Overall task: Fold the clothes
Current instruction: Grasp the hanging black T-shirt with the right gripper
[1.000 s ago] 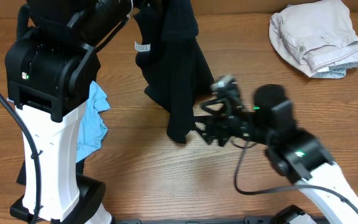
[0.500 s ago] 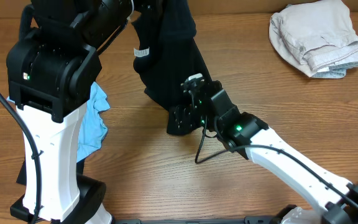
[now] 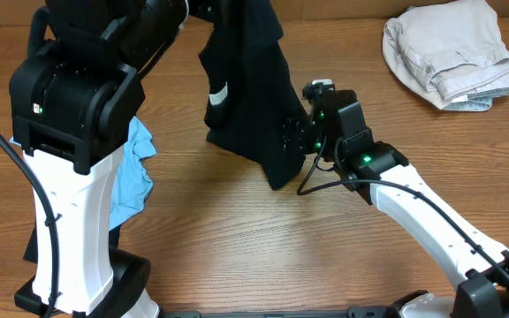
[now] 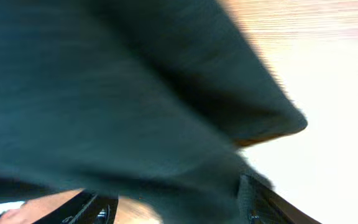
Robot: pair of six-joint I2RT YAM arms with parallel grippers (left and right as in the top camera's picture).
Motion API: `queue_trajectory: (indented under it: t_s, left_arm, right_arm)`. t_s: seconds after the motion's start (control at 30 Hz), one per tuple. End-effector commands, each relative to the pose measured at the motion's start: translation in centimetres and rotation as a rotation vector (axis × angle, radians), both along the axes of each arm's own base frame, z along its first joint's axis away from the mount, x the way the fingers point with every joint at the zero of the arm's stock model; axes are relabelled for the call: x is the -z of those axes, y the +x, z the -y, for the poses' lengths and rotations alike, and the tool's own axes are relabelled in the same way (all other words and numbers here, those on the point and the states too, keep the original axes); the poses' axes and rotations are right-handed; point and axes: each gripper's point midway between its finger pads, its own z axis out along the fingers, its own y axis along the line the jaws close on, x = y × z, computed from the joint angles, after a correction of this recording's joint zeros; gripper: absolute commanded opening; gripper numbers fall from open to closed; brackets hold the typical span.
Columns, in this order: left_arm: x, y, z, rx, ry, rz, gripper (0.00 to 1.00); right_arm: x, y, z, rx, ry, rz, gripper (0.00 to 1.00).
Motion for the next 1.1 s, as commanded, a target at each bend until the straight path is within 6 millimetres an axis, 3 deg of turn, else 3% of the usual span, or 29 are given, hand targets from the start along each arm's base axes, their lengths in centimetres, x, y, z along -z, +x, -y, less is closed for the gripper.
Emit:
queue_trajectory:
  t_s: [0.0,0.17,0.33,0.43,0.53,0.6,0.7,0.93,1.07]
  left_arm:
    - [-1.2,-0.8,-0.7,-0.032,-0.01,0.03,0.04]
    - [-1.0,-0.8,-0.7,-0.035,-0.005,0.021,0.04]
    - [-0.9,-0.6,-1.0,-0.059,-0.001,0.018,0.04]
    - [-0.8,-0.6,-1.0,-0.06,0.0,0.016,0.04]
    - [-0.5,-0.7,-1.0,-0.06,0.004,0.006,0.04]
    - [-0.1,-0.7,-1.2,-0.068,0.013,-0.01,0.04]
    - [0.8,-0.6,-1.6,-0.091,0.031,-0.043,0.04]
    - [2.3,-0.4,-3.1,-0.179,0.071,-0.094,0.04]
    - [2.3,-0.3,-3.2,-0.183,0.072,-0.094,0.04]
  right_arm:
    - [-7.0,-1.3,-2.3,-0.091,0.063,0.145,0.66]
    - [-10.6,-4.0,-4.0,-0.151,0.094,0.21,0.66]
    - [-11.1,-6.5,-7.7,-0.246,0.117,0.234,0.65]
    - [-10.6,-7.0,-9.5,-0.246,0.101,0.253,0.66]
    - [-9.8,-6.5,-10.7,-0.209,0.086,0.266,0.69]
    - [-9.0,-5.1,-11.4,-0.13,0.095,0.273,0.72]
    - [-7.9,-3.4,-12.1,-0.068,0.116,0.28,0.72]
    - [-4.9,-1.9,-13.9,-0.006,0.171,0.232,0.71]
    - [-3.4,-1.1,-13.8,0.078,0.158,0.227,0.6]
